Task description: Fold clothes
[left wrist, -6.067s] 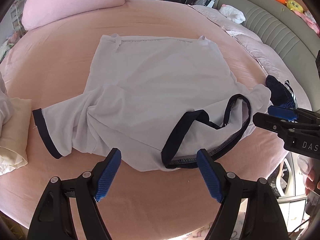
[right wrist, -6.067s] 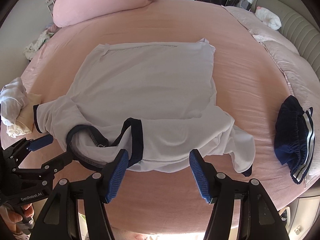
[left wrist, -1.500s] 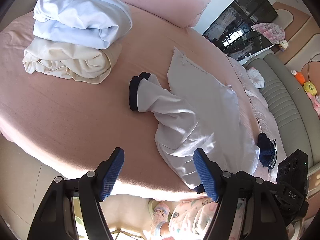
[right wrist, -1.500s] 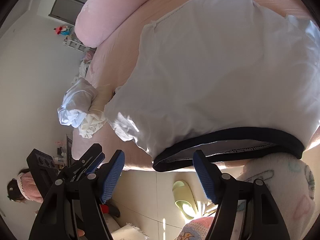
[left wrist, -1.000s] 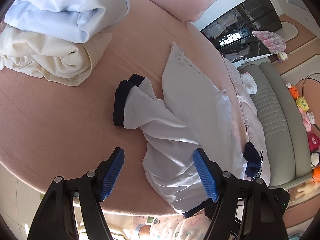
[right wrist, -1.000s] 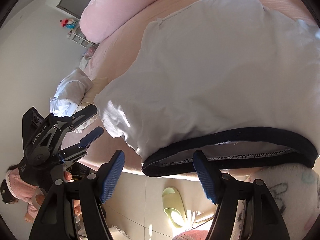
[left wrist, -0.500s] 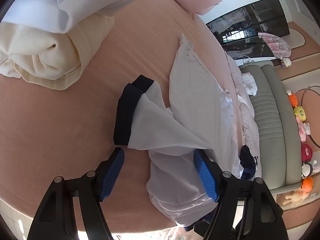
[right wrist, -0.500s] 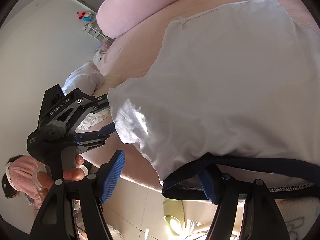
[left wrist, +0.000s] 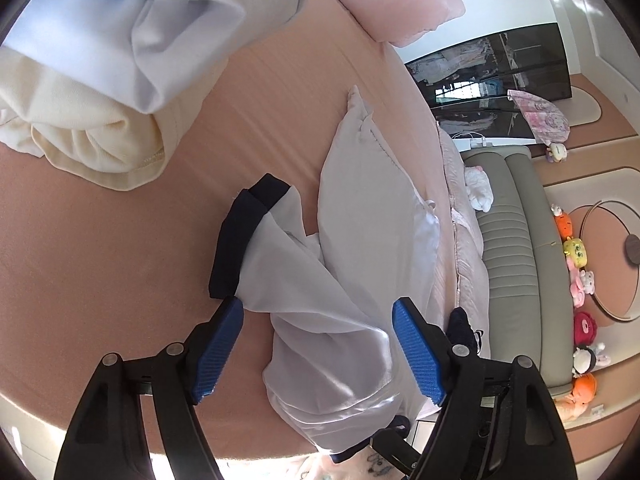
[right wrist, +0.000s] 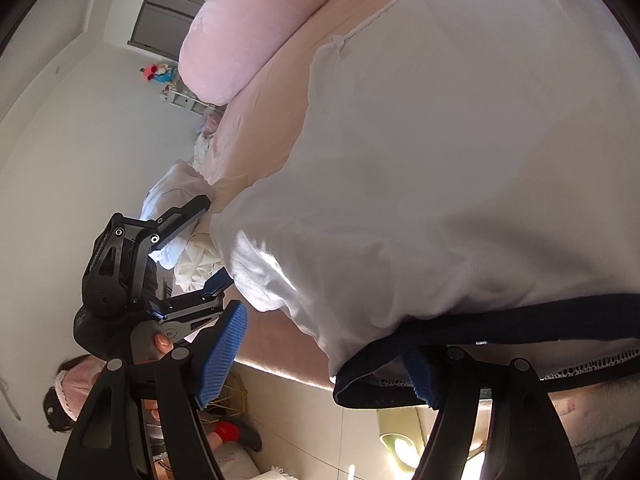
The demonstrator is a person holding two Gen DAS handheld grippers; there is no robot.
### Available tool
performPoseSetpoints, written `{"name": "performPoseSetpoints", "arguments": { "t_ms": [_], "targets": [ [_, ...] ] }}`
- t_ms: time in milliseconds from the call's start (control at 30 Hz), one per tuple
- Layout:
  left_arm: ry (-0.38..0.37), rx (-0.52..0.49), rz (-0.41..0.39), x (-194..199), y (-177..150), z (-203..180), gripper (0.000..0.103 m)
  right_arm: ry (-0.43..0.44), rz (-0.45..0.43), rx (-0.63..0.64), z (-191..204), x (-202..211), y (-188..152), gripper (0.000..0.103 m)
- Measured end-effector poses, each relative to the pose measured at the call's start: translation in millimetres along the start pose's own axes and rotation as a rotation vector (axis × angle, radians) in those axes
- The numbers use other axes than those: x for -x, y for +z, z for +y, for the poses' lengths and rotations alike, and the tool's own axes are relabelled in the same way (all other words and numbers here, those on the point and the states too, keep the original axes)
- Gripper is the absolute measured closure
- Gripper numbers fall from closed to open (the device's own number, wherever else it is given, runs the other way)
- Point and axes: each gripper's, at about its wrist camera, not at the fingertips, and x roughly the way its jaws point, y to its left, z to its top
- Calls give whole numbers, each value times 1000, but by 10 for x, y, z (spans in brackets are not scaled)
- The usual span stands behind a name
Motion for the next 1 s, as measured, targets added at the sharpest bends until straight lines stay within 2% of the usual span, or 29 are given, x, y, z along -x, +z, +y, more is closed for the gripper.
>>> {"name": "performPoseSetpoints", "arguments": {
  "t_ms": [133, 267, 333, 400, 467, 567, 633, 667, 800, 933, 1000],
  "targets": [
    [54, 25, 34, -189, 49, 66, 27, -35, -15, -12, 33, 36, 8, 30],
    [60, 11, -12, -169, 19, 95, 29, -46, -31, -88, -2, 71, 47, 30],
    [72, 4, -30, -147, -6, 105, 38, -28, -47, -137, -46, 82, 60, 30],
    [103, -2, -43, -127, -25, 128, 58, -10, -60, -178, -88, 73, 66, 30],
    [120, 1, -54, -109, -36, 170, 69, 16, -75, -209, -142, 70, 50, 30],
    [127, 9, -55, -82, -39, 241, 81, 121, -68, -315, -266, -7, 35, 30],
    [159, -21, -72, -45, -44, 237, 89, 198, -59, -404, -348, -35, 13, 30],
    [182, -44, -85, -21, -48, 223, 90, 229, -55, -446, -381, -46, 4, 30],
    [283, -172, -120, 43, -69, 116, 91, 258, -91, -587, -507, -40, -19, 30],
    [265, -193, -86, 17, -89, 113, 91, 235, -117, -667, -539, -101, 8, 30],
    [263, -194, -89, 18, -97, 117, 91, 171, -106, -621, -425, -178, 69, 31]
  ]
}}
